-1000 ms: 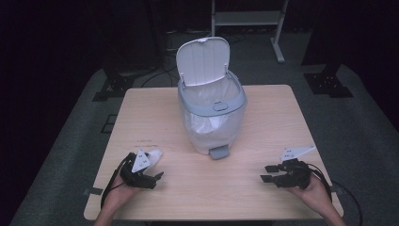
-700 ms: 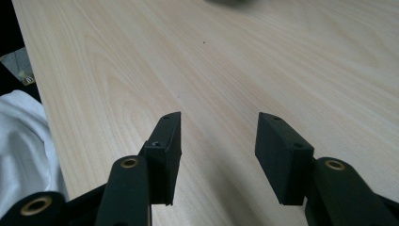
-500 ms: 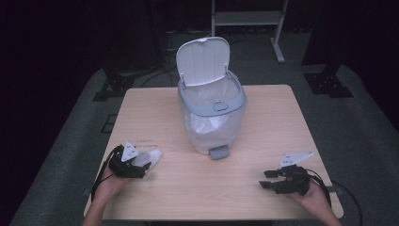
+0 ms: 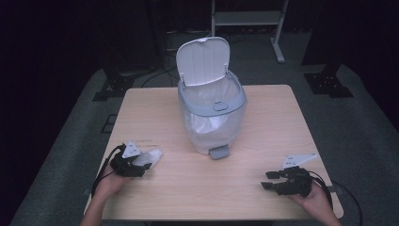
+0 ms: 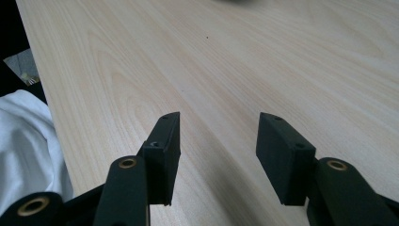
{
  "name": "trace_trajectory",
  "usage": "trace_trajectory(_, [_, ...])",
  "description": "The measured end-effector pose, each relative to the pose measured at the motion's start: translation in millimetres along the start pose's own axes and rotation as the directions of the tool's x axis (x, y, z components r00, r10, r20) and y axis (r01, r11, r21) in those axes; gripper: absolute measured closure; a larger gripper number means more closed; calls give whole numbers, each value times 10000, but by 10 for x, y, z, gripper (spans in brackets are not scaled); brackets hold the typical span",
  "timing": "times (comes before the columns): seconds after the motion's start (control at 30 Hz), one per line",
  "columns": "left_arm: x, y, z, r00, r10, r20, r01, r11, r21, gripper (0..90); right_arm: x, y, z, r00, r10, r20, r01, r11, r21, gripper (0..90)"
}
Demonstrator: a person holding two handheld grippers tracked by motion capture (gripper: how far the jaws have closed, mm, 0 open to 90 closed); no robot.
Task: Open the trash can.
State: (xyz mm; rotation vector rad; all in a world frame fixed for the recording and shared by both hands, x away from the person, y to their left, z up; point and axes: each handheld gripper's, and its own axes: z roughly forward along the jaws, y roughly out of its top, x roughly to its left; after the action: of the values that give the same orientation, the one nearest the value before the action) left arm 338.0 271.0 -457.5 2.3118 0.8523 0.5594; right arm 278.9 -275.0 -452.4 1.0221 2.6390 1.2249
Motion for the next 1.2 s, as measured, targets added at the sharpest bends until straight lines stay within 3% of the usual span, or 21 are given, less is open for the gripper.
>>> trace_trajectory(0.3, [-5,-32,46,9993,17,385,-25,9998,205,368,-9,-17,-28,10000,38,-2,-38,10000,-92,492])
trace_trajectory(0.5, [28,-59,56,9957,-452,805,439,9989,179,435,-6,-15,-23,10000,33,-12,-33,9999,-97,492])
trace_trajectory(0.63, [53,-44,49,9921,-871,899,833,9955,450,518,-9,-16,-16,10000,56,-9,-56,9999,-101,492])
trace_trajectory(0.93, [33,-12,45,9937,-656,911,605,9965,583,749,-27,-29,-24,10000,66,65,-66,9999,-110,491])
trace_trajectory(1.2, [82,-12,46,9914,-547,1189,477,9970,608,835,-38,-61,-13,9999,137,24,-137,9999,-93,491])
